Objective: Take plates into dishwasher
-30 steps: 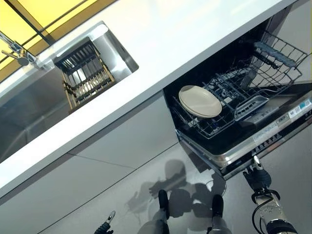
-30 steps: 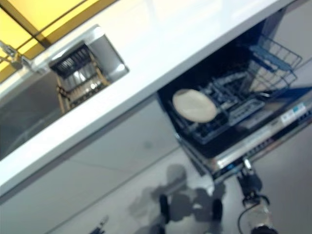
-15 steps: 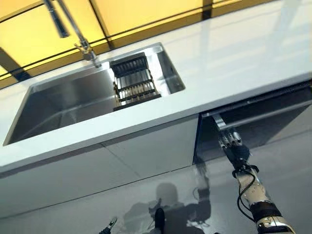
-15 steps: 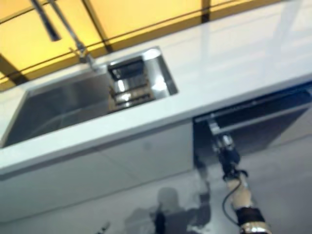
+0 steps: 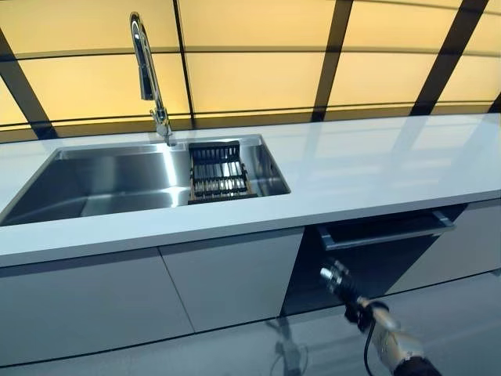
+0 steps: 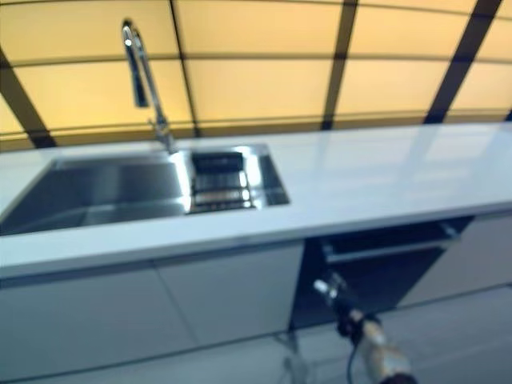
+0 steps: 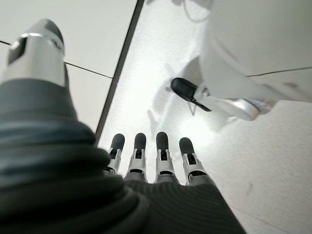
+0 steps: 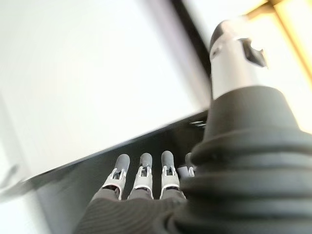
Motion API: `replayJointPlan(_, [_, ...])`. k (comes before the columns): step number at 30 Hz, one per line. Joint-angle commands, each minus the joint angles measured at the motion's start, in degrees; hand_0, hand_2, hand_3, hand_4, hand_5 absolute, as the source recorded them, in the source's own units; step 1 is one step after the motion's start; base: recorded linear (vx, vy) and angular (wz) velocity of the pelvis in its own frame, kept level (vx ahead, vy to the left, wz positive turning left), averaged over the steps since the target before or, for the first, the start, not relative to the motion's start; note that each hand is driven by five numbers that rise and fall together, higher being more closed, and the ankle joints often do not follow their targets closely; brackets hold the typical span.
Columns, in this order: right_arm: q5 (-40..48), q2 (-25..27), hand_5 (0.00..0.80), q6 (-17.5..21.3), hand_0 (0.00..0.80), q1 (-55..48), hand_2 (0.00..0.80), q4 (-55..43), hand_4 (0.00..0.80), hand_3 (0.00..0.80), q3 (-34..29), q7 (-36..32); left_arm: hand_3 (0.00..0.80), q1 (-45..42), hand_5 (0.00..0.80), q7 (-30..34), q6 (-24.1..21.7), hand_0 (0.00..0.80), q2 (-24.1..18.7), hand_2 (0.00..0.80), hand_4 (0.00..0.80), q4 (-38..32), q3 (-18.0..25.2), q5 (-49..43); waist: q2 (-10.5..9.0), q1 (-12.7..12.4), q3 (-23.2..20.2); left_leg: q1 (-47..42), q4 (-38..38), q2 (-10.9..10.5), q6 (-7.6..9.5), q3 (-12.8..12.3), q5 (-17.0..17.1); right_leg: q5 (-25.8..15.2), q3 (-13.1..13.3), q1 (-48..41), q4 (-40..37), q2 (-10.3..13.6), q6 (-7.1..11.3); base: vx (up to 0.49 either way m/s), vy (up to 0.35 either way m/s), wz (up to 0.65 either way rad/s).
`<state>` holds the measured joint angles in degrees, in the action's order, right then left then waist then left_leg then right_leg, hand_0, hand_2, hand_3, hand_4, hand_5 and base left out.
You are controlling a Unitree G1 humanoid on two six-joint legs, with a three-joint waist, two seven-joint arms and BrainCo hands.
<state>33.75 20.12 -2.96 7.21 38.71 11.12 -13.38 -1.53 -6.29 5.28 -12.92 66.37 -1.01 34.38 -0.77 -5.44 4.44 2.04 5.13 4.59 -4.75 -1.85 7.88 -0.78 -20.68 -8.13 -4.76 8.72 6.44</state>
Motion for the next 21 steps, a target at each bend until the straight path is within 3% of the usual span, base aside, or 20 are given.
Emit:
replayJointPlan(1, [-6.06, -2.65, 0.0, 0.16, 0.0, -1.07, 0.0, 1.42, 0.0, 0.0, 3.64, -0.36, 0.0, 2.69, 0.0, -1.28, 0.12, 0.0, -0.54, 0.0, 0.0, 4.91, -0.56, -3.5, 0.42, -0.06, -0.69, -1.81, -0.13, 2.8, -1.52, -1.86, 0.33, -2.96, 1.65, 0.77, 1.61, 2.84, 0.01, 0.031, 0.023, -0.03])
replayJointPlan(4, [-8.35, -5.89, 0.0, -2.18, 0.0, -2.6, 0.0, 8.74, 0.0, 0.0, 5.52, 0.27, 0.0, 4.14, 0.0, -1.66, 1.47, 0.0, 0.54, 0.0, 0.0, 6.02, -0.65, -3.6, 0.27, 0.13, -1.64, -2.52, -0.13, 2.82, -1.35, -2.0, -0.06, -3.68, 1.9, 0.43, 0.79, 2.81, 0.25, 0.044, 0.035, -0.03])
replayJointPlan(9, [-8.34, -9.36, 0.0, -1.88, 0.0, -1.97, 0.0, 19.26, 0.0, 0.0, 5.76, -0.96, 0.0, 6.09, 0.0, -1.19, 1.94, 0.0, 2.34, 0.0, 0.0, 8.38, -1.83, -3.76, 0.5, -0.23, -2.58, -3.12, -0.13, 2.77, -1.04, -1.7, -0.41, -3.94, 1.87, 0.18, 0.65, 2.73, 0.25, 0.046, 0.052, -0.01])
replayJointPlan(21, [-13.01, -10.1, 0.0, -2.17, 0.0, -2.25, 0.0, 23.62, 0.0, 0.0, 7.84, -3.28, 0.0, 6.31, 0.0, 0.76, 3.25, 0.0, 4.22, 0.0, 0.0, 8.94, -3.65, -3.07, 0.14, -0.89, -3.14, -3.9, -0.13, 2.36, -0.27, -0.45, -1.07, -2.78, 1.94, -0.34, 1.84, 2.37, -0.12, 0.046, 0.028, 0.02])
